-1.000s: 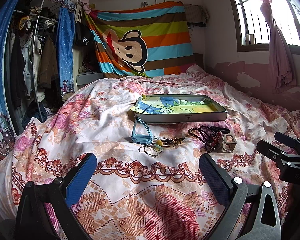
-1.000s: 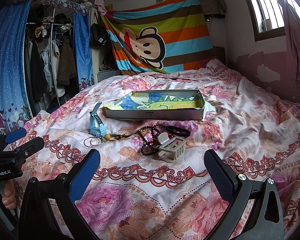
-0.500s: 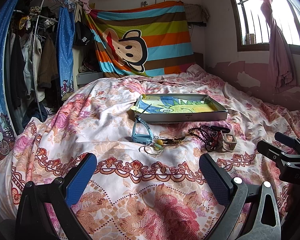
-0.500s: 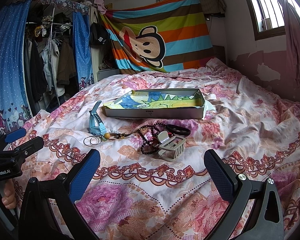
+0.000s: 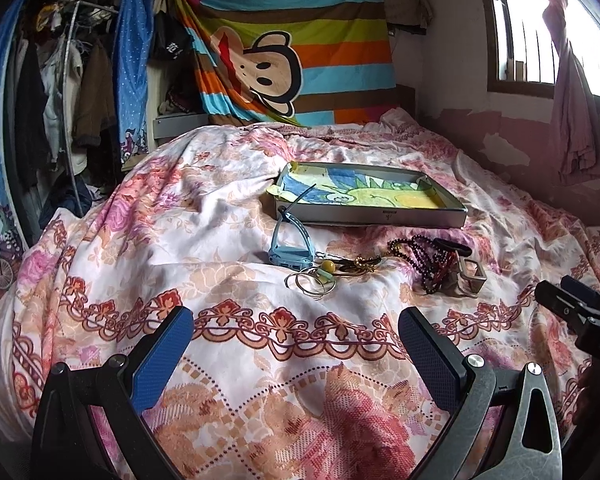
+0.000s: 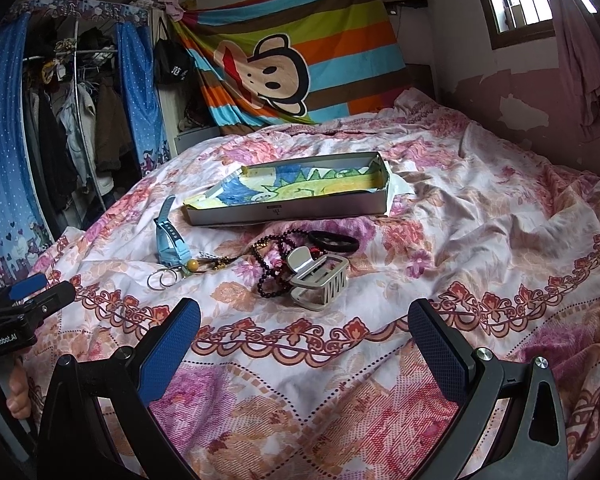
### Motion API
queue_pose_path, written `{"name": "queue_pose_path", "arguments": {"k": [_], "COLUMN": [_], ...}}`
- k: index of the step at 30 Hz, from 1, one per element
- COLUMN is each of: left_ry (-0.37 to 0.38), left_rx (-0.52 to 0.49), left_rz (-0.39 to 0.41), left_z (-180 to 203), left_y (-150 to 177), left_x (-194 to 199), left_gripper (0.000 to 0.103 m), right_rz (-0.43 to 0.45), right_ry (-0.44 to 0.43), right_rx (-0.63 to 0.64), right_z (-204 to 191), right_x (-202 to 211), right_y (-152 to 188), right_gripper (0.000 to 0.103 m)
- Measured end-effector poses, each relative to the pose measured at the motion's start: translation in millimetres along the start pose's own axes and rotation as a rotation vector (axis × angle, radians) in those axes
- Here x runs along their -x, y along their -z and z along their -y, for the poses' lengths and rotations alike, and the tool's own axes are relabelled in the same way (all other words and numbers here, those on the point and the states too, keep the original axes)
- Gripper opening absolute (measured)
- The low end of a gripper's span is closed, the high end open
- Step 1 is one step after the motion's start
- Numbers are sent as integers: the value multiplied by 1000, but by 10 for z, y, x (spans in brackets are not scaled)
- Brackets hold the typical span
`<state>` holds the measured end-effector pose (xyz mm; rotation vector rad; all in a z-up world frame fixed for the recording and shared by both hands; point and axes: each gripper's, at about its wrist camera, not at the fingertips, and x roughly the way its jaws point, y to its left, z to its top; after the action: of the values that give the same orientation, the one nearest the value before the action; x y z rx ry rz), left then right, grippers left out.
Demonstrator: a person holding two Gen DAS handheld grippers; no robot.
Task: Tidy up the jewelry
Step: 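Move left tool toward hoop earrings while right tool approaches grey claw clip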
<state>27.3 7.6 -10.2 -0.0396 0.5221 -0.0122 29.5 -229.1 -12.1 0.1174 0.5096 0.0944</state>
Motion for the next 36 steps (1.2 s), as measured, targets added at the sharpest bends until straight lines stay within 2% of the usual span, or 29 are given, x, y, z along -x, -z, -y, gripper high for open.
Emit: {"name": "queue_pose_path", "arguments": {"k": [4,10,14,19,22,23,24,28,31,34,36], "left_ry": [31,121,178,210,220,219,216,178,155,130,120], "left_rx": [-30,0,-17,-11,-3,-4,-8,-39,-39,-39,-46], "left_rz": [-50,-122,-145,-203,-262,-285,-309,-391,-417,-424,-431], "left_z": [-48,-161,-128,-114,-124,-124,-111,-55,-62,-60,-36], "left_y": [-134,-293,-416,-521,-508,-491,-470,-384,-349,-326,-302], "left_x": [-199,-601,-866,-1183,-1351,-1402,-1454,-1621,-1674,-1684,-1675], "left_gripper": [103,103,101,89,78,71,63,54,47,39,26], "right_rz": [-26,-82,-133,-224,-269,-281,-287,-322,-387,-398,-394], "right_ry": [-34,-69,-88,-153,-188,-197,-201,-202,-177,-167,-168], "right_rx": [50,153,161,148,141,138,137,149,141,123,119], "right_z": [41,86,114,129,115,106,103,52,34,73,87], "right_x": [-110,-406,-694,-1073,-1245,-1293,-1325,-1443,-1584,-1604,-1610], "right_y": [-94,-302,-390,-426,-411,-405,-403,-369,-314,-309,-314], "right_gripper": [102,102,102,102,102,102,102,102,102,101,97]}}
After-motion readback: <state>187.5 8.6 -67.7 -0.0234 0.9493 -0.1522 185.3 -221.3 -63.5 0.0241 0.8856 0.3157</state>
